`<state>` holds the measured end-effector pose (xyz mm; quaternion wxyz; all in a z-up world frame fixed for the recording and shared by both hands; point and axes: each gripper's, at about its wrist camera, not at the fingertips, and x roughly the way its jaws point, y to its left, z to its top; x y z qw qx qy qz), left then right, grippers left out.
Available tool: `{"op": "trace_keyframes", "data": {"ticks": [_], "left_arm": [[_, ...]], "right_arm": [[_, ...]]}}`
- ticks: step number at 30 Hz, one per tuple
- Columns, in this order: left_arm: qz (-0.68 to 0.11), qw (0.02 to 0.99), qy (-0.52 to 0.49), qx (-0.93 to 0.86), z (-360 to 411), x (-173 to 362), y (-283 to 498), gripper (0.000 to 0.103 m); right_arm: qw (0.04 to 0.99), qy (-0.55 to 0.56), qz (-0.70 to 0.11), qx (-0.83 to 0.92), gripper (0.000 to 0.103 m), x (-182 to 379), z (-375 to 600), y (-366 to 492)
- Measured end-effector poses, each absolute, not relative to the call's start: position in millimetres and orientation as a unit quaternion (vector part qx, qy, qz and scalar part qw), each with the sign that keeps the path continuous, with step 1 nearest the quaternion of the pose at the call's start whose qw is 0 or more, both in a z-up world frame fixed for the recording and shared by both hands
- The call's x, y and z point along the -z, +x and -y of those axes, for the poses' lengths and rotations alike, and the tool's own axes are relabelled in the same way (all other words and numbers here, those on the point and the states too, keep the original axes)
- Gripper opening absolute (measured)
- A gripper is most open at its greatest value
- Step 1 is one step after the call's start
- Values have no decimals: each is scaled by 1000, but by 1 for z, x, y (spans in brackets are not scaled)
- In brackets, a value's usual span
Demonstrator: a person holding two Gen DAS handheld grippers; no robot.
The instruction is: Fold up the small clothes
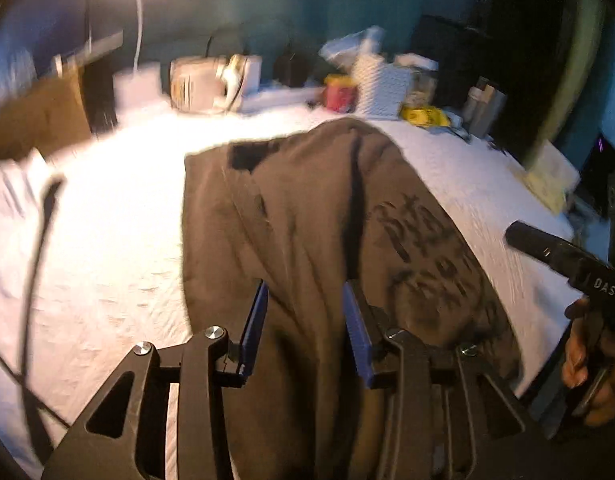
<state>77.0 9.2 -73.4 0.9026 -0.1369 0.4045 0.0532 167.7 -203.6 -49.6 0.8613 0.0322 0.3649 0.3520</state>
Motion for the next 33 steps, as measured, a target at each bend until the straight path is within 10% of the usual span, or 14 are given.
{"op": "trace_keyframes", "data": {"ticks": [26,33], "left_arm": [[-413,899,-137,-40,-83,74,189,39],[-435,889,-140,-37,-93,89,205,60]], "right_arm": [[853,-15,-401,-333,61,50,153,285],[846,-35,-414,-333,61,55,136,305]]}}
